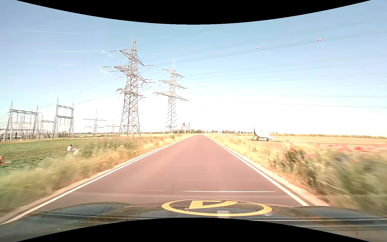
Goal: Follow the waypoints while adhering to traffic rules and regulations
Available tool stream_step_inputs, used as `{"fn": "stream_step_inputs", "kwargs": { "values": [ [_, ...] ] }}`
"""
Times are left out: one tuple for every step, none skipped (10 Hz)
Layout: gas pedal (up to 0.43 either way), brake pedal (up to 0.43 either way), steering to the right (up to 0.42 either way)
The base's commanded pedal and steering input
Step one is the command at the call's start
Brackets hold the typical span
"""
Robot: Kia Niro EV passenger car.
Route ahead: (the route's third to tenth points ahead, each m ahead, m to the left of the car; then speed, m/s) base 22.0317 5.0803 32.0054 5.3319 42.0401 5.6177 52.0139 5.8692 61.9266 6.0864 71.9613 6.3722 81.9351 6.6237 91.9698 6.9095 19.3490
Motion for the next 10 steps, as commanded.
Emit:
{"fn": "stream_step_inputs", "kwargs": {
  "values": [
    [0.268, 0.0, -0.006],
    [0.268, 0.0, -0.006],
    [0.268, 0.0, -0.005],
    [0.268, 0.0, -0.006],
    [0.268, 0.0, -0.005],
    [0.268, 0.0, -0.005],
    [0.268, 0.0, -0.005],
    [0.26, 0.0, -0.005],
    [0.26, 0.0, -0.004],
    [0.26, 0.0, -0.004]
  ]
}}
